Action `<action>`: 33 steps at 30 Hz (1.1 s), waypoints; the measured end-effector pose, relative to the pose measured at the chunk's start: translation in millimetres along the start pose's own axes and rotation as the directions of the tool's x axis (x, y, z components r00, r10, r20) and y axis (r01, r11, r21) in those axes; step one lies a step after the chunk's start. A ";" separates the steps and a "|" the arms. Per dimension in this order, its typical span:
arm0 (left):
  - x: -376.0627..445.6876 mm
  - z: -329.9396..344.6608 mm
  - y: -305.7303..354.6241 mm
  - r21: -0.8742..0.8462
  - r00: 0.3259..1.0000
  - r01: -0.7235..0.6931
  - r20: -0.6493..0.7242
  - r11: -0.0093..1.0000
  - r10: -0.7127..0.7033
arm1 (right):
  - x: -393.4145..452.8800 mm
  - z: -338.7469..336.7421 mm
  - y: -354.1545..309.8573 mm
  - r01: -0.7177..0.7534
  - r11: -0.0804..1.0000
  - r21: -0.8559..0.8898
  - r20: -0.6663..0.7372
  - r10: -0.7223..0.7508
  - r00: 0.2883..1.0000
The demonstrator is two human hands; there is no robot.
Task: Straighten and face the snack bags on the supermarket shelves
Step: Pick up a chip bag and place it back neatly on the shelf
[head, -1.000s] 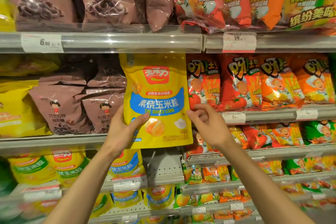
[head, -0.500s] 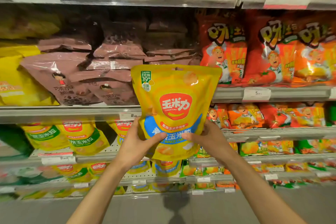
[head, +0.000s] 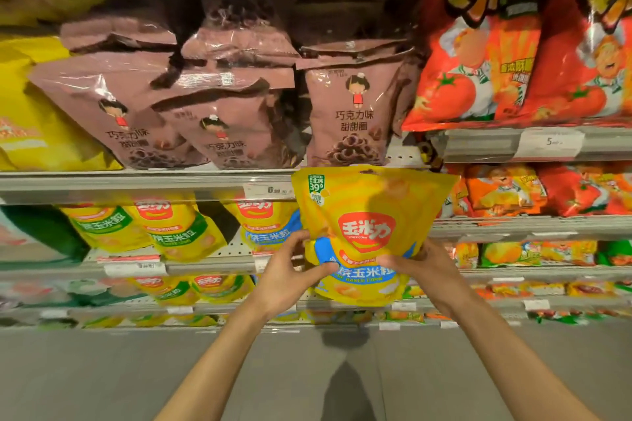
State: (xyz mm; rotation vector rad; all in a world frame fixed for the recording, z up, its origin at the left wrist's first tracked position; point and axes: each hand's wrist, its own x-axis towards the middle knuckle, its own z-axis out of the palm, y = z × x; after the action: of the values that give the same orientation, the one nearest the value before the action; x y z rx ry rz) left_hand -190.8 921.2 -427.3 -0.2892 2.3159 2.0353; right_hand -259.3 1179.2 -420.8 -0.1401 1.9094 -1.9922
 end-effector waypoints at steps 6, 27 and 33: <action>19.0 -56.5 -34.7 0.070 0.918 0.049 -0.397 0.996 -0.017 | 9.6 6.2 25.9 -0.038 0.999 -0.032 -0.046 0.036 0.998; 91.6 -96.4 -69.4 0.046 0.869 0.041 -0.495 0.998 -0.013 | 36.3 8.1 54.9 -0.103 0.987 -0.123 -0.110 0.090 0.990; 83.0 -107.5 -72.8 0.096 0.853 0.059 -0.521 0.994 0.000 | 34.9 1.6 53.5 -0.117 0.984 -0.134 -0.122 0.101 0.987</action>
State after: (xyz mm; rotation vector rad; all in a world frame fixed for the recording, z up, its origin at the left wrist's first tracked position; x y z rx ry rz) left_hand -250.4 797.3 -497.0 -0.9779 2.6739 1.9909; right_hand -280.5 1165.6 -479.6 0.0428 2.0826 -1.8305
